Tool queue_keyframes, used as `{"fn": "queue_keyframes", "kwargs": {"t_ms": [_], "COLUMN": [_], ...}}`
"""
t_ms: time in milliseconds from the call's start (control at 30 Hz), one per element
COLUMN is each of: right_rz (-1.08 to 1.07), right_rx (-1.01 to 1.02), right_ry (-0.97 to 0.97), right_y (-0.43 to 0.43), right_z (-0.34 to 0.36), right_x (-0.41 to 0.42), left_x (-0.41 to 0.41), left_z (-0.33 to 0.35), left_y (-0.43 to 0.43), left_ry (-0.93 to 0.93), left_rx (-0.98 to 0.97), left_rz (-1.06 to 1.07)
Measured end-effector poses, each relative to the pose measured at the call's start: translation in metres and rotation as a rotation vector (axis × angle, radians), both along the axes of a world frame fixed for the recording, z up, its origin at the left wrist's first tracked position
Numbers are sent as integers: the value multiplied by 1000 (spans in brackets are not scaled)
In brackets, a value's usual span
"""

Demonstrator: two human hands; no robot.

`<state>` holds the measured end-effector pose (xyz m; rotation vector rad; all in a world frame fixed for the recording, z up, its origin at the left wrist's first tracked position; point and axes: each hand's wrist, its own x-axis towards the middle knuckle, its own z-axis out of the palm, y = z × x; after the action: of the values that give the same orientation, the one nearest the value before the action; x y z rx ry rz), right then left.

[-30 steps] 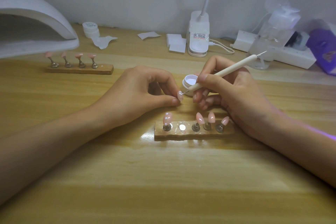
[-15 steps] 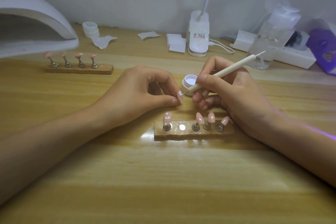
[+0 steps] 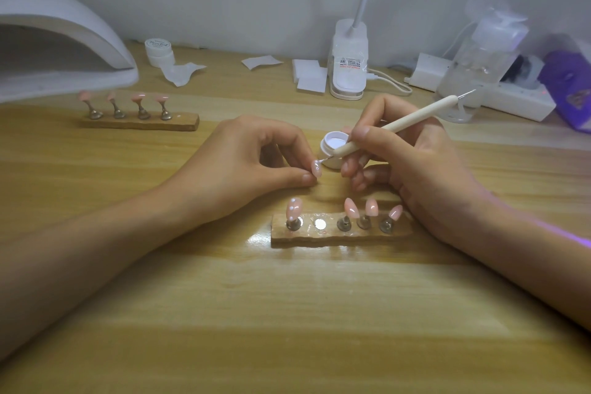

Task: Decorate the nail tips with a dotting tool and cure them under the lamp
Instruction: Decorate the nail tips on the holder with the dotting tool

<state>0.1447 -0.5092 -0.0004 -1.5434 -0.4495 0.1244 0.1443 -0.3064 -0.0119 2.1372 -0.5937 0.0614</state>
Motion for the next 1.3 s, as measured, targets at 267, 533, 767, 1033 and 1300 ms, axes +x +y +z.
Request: {"fn": "queue_keyframes", "kwargs": {"t_ms": [267,533,767,1033,1300], "right_rz": [10,13,15,23,13], "right_rx": [39,-15,-45,-44,-56], "right_ry": [-35,3,17,32,32], "right_y": [1,0,1,1,1], "right_z": [3,1,1,1,0], "right_x": [-3,-2,-1,-2,-2], "left_x": [0,0,1,1,1], "left_z": [0,0,0,-1,-1], "left_y": [0,0,0,0,0], "left_ry": [-2,-2,-2,-18,-26], "left_rx": [-3,-2,-3,5,6], "left_rz": [-5,-4,-1,0,-5]}}
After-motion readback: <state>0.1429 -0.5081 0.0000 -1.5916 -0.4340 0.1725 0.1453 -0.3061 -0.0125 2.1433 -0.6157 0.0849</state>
